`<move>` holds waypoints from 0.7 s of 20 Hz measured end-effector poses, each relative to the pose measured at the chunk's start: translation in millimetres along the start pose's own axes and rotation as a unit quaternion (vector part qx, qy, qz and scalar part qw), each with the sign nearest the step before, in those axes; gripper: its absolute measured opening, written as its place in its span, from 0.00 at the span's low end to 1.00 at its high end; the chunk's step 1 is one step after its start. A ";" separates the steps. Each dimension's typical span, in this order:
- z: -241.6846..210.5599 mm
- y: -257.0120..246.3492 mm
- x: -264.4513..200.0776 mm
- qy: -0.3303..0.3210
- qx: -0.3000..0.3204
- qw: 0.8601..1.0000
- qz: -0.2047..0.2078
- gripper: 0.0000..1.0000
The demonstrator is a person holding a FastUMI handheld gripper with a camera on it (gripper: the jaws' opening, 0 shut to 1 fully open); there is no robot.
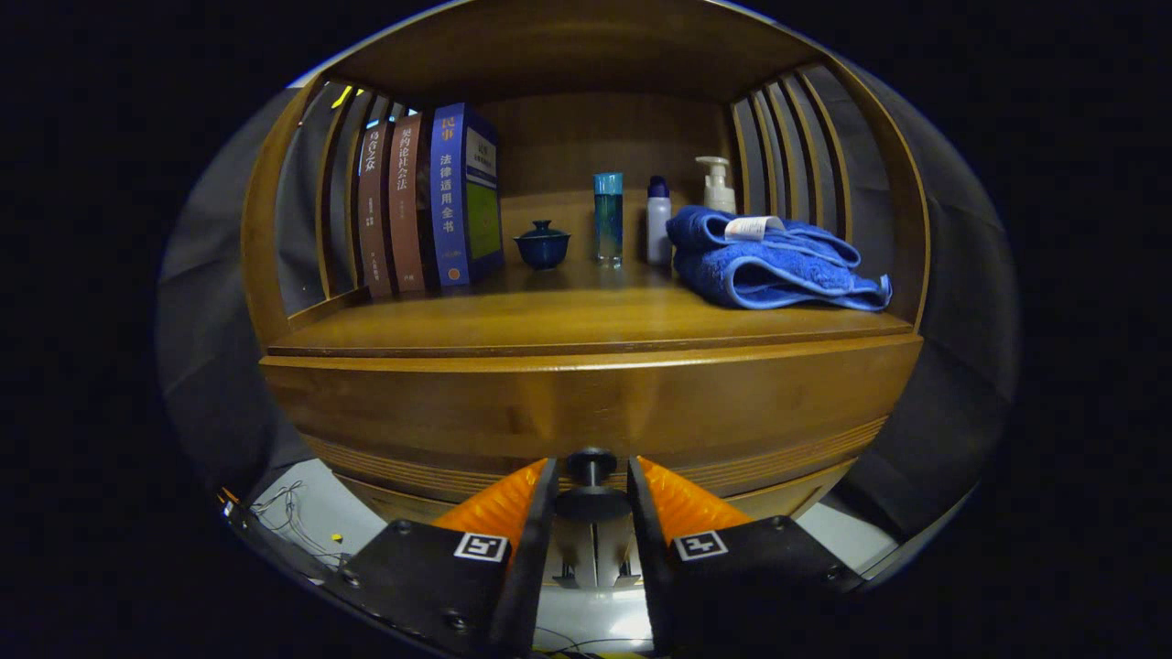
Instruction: Pull open the drawer, take out the items inside it, and place them on the countertop above the cabinet.
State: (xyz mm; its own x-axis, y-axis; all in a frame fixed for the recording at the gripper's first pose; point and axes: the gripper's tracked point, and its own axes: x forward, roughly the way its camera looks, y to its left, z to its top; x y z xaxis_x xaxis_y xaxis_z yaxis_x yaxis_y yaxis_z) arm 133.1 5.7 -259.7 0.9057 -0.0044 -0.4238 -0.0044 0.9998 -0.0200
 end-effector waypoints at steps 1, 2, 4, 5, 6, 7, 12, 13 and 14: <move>2.9 -0.4 -5.8 0.001 -0.002 1.000 0.001 0.47; 2.6 -0.8 0.0 0.000 -0.001 1.000 0.003 0.42; 2.6 -0.4 -3.5 0.006 -0.008 1.000 0.006 0.34; 2.8 -0.8 -3.7 0.007 -0.011 1.000 0.006 0.33; 2.5 0.0 -3.5 0.007 -0.011 1.000 0.006 0.34; 1.8 0.0 -3.4 0.008 -0.009 1.000 0.006 0.34; -3.3 -1.7 -14.6 0.027 -0.001 1.000 0.010 0.34; -5.0 -1.9 -20.1 0.029 0.000 1.000 0.011 0.34; -7.6 -2.6 -26.9 0.033 0.000 0.999 0.012 0.34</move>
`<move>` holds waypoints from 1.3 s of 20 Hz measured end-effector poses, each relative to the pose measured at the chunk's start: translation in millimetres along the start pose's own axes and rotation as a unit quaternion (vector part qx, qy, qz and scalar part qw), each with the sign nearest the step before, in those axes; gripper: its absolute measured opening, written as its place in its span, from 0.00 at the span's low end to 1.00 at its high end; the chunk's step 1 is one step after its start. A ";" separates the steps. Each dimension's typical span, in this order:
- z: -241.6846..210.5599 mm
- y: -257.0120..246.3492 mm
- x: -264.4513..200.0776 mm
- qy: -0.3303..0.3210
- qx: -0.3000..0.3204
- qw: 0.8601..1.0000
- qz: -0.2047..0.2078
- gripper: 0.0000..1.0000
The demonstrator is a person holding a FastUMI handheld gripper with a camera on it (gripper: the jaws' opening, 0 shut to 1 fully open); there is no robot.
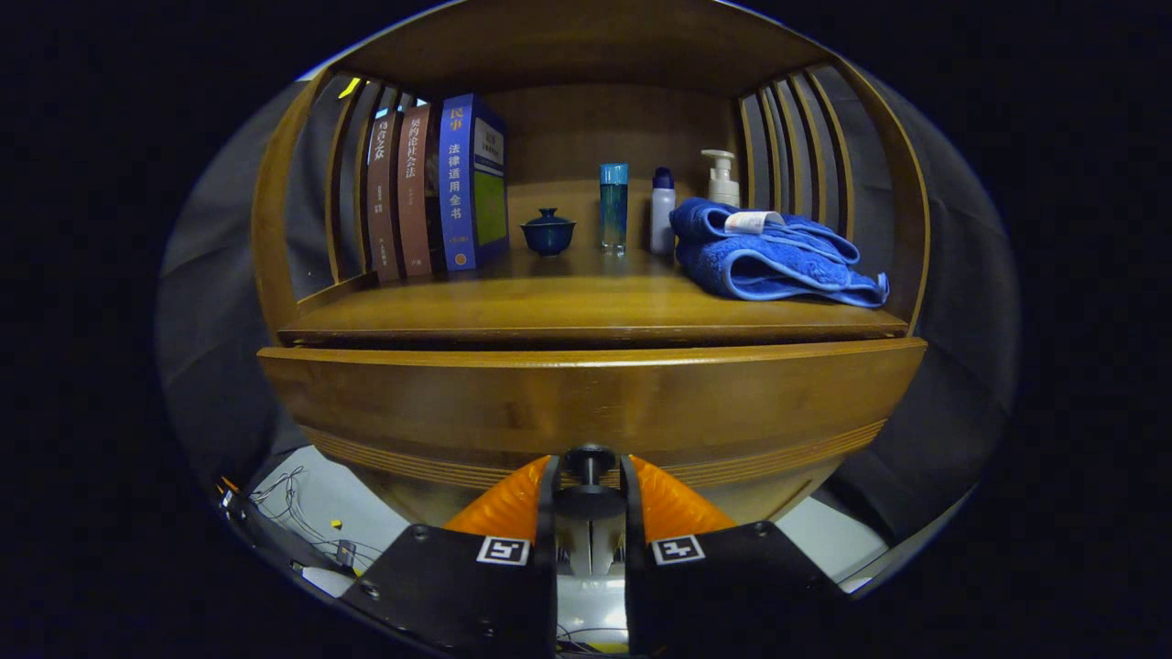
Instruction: Pull open the drawer, take out the items inside it, and place them on the countertop above the cabinet.
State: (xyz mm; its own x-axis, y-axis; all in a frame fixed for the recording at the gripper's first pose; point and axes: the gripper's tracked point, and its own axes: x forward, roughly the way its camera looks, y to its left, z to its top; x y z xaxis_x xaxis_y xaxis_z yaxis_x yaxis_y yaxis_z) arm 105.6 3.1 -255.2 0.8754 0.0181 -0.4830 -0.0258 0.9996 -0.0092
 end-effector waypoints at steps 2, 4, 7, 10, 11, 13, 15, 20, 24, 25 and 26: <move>-6.8 -0.1 -13.9 0.009 0.001 1.000 0.002 0.34; -14.3 -0.9 -30.8 0.021 0.008 1.000 0.003 0.34; -25.8 -1.3 -55.0 0.039 0.010 0.999 0.004 0.34; -37.9 -2.6 -81.1 0.056 0.017 0.998 0.004 0.34; -41.4 -3.1 -89.3 0.061 0.017 0.998 0.002 0.34; -51.5 -4.2 -104.3 0.076 0.021 0.997 0.001 0.34; -63.0 -4.1 -121.0 0.091 0.028 0.995 0.002 0.34; -79.6 -1.5 -148.0 0.112 0.030 0.993 0.005 0.34; -81.4 0.2 -150.4 0.114 0.026 0.993 0.005 0.33; -81.6 -0.1 -150.4 0.117 0.021 0.993 0.004 0.33; -82.2 -0.3 -151.1 0.120 0.020 0.993 0.003 0.38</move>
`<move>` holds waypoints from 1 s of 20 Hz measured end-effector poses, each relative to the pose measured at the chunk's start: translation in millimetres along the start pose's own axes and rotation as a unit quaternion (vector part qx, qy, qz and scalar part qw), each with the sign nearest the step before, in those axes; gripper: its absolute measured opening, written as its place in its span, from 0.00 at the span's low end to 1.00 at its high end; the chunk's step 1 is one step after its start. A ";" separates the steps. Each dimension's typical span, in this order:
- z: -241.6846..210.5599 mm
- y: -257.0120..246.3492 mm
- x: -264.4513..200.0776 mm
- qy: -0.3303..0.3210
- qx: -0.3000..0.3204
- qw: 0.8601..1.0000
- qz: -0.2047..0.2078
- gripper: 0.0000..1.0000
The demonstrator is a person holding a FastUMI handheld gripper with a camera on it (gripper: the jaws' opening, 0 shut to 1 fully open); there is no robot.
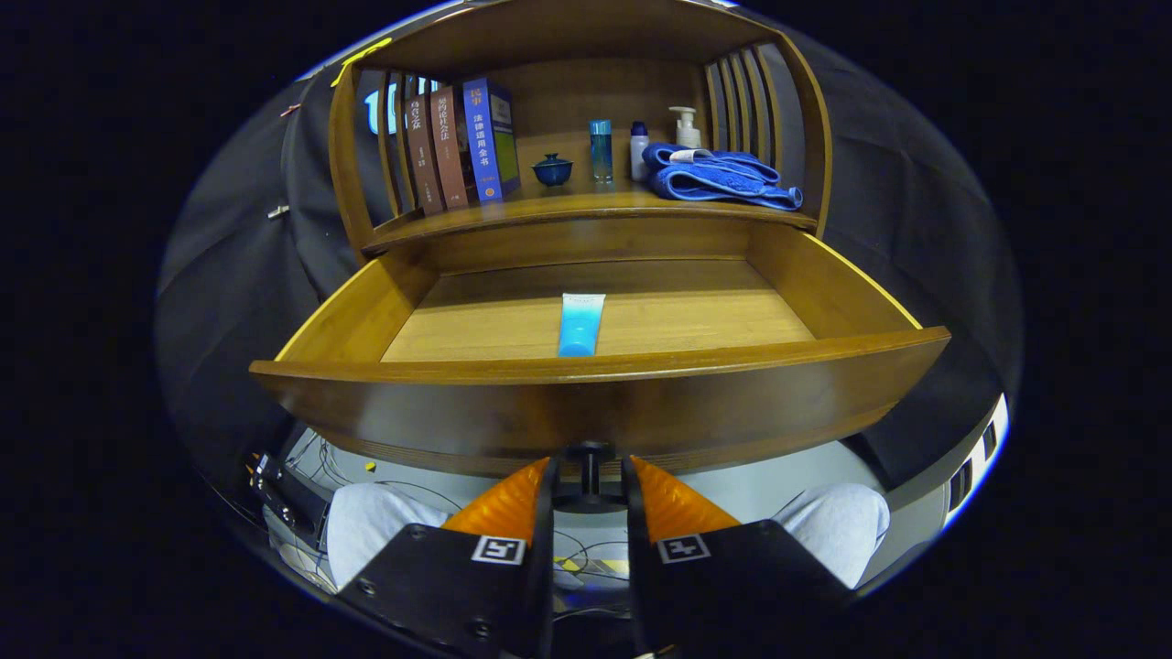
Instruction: Pull open the drawer, take out the items inside it, and place them on the countertop above the cabinet.
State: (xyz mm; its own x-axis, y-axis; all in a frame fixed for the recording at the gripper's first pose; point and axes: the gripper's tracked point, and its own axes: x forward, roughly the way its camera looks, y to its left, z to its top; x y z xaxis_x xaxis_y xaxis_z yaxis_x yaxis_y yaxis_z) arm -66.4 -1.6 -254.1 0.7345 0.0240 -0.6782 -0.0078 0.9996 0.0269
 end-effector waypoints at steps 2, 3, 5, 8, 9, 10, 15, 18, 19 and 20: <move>-2.3 -1.8 -6.4 0.008 0.007 1.000 -0.003 0.55; 0.6 -3.2 -13.2 0.004 0.014 1.000 -0.006 0.69; 19.8 -6.0 -31.8 -0.023 0.026 0.999 -0.010 0.96; 55.8 -0.2 -60.7 -0.057 0.013 0.998 -0.010 0.92; 69.8 2.0 -64.0 -0.065 0.008 0.998 -0.007 0.92; 83.6 5.2 -64.5 -0.073 0.007 0.997 -0.003 0.96; 136.1 10.2 -31.0 -0.066 0.017 0.998 0.004 0.96; 149.6 15.1 5.4 -0.032 0.010 0.999 0.010 1.00; 151.5 16.5 18.8 -0.019 0.008 1.000 0.012 0.99; 153.2 19.3 31.8 -0.006 0.008 1.000 0.013 0.99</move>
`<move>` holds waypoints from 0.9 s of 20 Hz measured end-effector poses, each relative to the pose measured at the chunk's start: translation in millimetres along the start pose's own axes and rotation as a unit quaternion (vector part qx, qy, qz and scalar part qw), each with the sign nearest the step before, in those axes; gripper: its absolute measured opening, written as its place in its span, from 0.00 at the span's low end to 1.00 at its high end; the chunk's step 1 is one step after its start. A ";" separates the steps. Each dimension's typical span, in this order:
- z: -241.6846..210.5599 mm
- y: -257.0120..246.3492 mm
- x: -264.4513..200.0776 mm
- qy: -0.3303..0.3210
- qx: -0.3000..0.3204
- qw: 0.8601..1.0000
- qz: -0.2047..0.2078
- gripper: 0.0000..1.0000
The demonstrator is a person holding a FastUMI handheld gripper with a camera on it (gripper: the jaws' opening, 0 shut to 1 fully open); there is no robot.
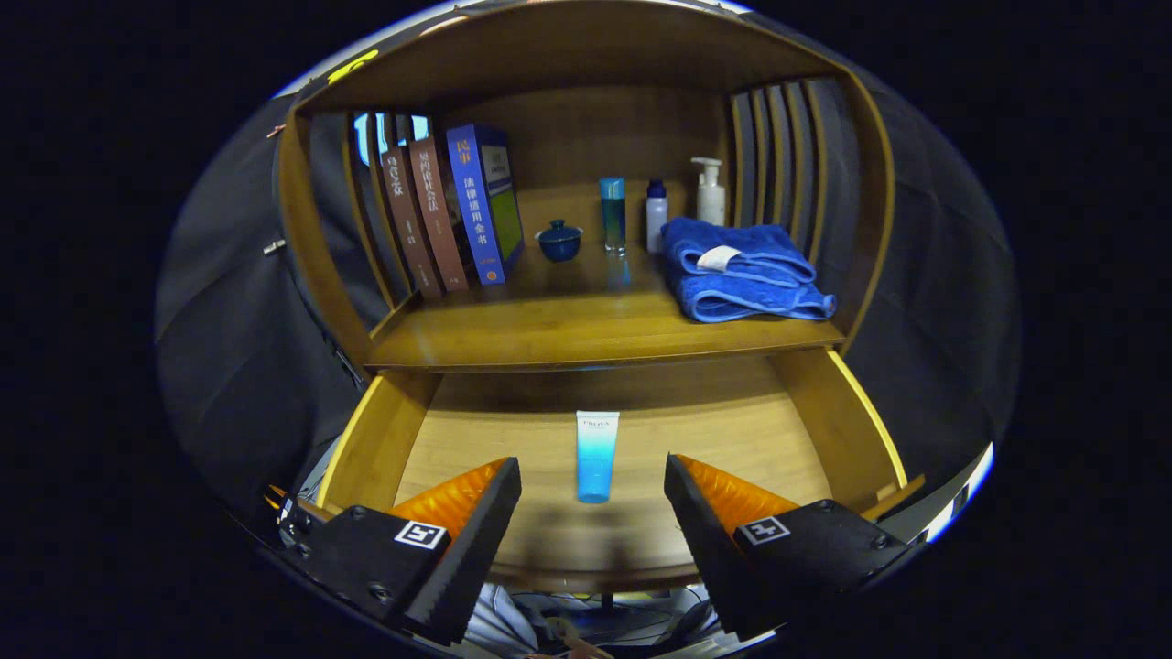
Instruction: Pull open the drawer, take out the items inside it, and place them on the countertop above the cabinet.
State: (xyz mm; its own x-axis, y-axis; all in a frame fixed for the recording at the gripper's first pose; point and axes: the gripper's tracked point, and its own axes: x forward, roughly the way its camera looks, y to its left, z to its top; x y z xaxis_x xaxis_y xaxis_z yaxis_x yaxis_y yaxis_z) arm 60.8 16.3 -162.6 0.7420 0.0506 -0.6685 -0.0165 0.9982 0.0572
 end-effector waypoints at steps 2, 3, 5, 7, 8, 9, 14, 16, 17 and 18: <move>-1.0 1.7 26.5 0.031 0.004 1.000 0.000 0.99; -3.0 0.9 38.7 0.049 0.005 0.999 -0.005 1.00; -10.1 0.8 62.5 0.085 0.009 0.996 -0.008 1.00; -19.1 0.6 82.3 0.120 0.011 0.993 -0.014 1.00; -25.2 0.2 90.6 0.139 0.011 0.990 -0.017 1.00; -30.8 0.1 98.2 0.157 0.011 0.987 -0.018 1.00; -50.6 -7.0 105.3 0.233 0.017 0.972 -0.039 1.00; -52.6 -7.3 103.9 0.263 0.016 0.964 -0.050 1.00; -51.7 -6.1 105.3 0.278 0.019 0.959 -0.049 1.00; -57.4 -8.1 101.5 0.295 0.019 0.954 -0.054 1.00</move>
State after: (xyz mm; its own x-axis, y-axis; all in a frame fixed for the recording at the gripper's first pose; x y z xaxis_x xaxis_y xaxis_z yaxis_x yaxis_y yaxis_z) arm 97.7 15.1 -273.5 0.2316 -0.0315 -0.9723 0.0717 0.9973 -0.0152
